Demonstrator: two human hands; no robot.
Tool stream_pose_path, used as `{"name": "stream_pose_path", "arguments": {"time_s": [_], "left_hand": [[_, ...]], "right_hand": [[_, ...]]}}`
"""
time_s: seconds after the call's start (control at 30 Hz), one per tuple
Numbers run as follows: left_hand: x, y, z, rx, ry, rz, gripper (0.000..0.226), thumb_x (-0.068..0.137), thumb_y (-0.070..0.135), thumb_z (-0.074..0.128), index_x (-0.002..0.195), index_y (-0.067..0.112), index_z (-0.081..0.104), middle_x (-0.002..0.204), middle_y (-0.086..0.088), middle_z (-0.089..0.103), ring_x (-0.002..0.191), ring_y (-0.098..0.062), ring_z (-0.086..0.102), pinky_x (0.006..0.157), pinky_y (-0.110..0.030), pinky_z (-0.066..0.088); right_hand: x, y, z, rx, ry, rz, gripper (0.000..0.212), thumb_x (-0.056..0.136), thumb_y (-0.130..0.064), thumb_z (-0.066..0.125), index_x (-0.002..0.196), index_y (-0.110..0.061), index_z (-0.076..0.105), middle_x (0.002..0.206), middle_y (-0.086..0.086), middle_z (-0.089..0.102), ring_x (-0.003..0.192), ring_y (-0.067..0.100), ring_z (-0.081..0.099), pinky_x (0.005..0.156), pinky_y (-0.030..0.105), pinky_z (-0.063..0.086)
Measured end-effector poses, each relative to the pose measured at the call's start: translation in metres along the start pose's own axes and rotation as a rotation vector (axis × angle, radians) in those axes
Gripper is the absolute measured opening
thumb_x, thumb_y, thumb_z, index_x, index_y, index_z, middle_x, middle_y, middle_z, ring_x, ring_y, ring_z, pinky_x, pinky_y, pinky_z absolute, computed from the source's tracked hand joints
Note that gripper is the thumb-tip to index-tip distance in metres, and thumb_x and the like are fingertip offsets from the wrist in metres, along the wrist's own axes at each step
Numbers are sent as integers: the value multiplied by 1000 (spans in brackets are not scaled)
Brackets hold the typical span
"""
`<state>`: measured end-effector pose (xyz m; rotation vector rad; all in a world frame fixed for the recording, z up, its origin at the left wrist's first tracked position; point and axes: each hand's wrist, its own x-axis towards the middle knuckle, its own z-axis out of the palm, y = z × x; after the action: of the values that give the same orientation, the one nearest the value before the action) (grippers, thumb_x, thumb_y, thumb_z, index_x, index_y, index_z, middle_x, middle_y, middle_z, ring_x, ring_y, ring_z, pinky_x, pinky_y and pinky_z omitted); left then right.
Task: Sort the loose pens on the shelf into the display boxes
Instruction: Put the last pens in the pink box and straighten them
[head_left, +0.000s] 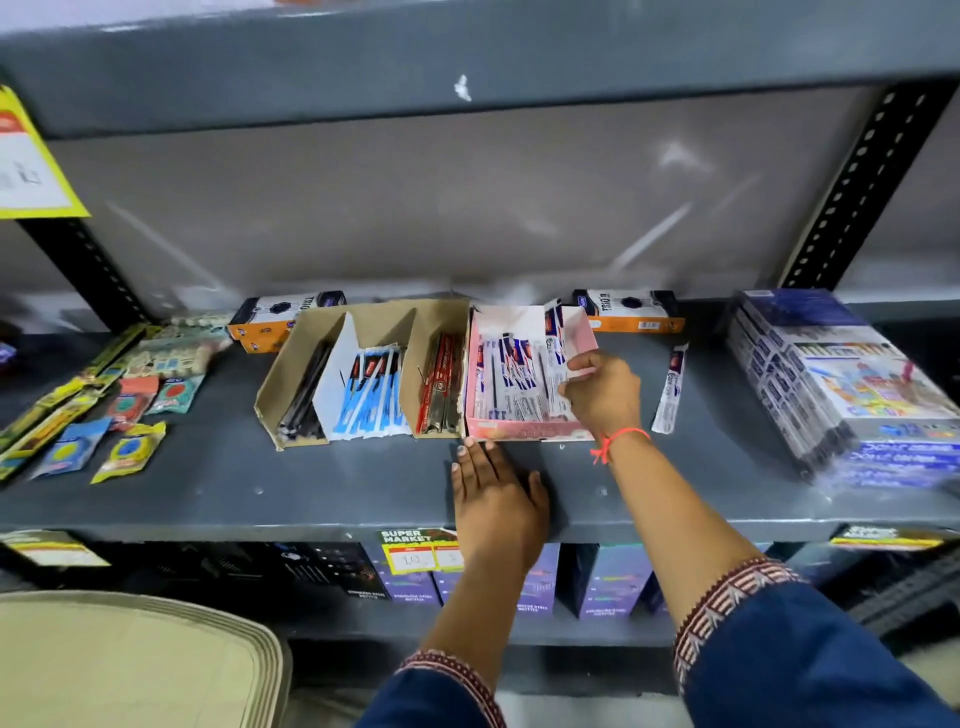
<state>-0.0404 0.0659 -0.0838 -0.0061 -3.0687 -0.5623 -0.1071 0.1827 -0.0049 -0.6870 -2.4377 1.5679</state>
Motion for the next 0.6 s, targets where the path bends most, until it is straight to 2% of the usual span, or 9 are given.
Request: {"name": "stream_pose_path", "arguments": {"time_s": [0.07, 0.13, 0.3, 0.47, 0.6], "left_hand": [[1, 0, 1, -9, 3, -2, 69, 96, 39, 28, 145, -4, 2, 154, -26, 12, 143, -33, 9, 118, -40, 2], [1, -1, 1, -8, 17, 4, 68, 96, 37, 29, 145, -4, 4, 154, -26, 12, 143, -34, 9, 118, -40, 2], [0, 0, 1, -12, 24, 10, 67, 96, 36, 29, 145, -4, 6, 154, -26, 12, 143, -34, 9, 118, -41, 2], [-1, 0, 1, -20, 35, 16, 67, 96, 36, 29, 145, -4, 6, 154, -26, 13, 143, -35, 10, 118, -42, 3], [-1, -2, 2, -7, 34, 22, 68, 96, 37, 28, 145, -4, 5, 154, -26, 12, 143, -34, 10, 118, -41, 3]], "right_hand": [[6, 0, 5, -172, -24, -35, 30, 81, 3, 55, 104, -10, 68, 112, 21, 67, 97, 35, 66, 92, 42, 54], [10, 2, 9, -296, -54, -56, 30, 82, 2, 53, 107, -6, 67, 115, 23, 65, 102, 40, 64, 93, 41, 53], [15, 4, 14, -427, -68, -97, 25, 85, 2, 52, 104, 0, 67, 110, 24, 67, 101, 40, 64, 91, 40, 53], [13, 3, 16, -634, -101, -154, 26, 87, -1, 45, 107, 6, 61, 113, 25, 64, 107, 40, 61, 88, 40, 50], [7, 2, 10, -527, 19, -220, 27, 83, 6, 43, 100, 4, 64, 103, 27, 67, 98, 43, 63, 81, 41, 52]]}}
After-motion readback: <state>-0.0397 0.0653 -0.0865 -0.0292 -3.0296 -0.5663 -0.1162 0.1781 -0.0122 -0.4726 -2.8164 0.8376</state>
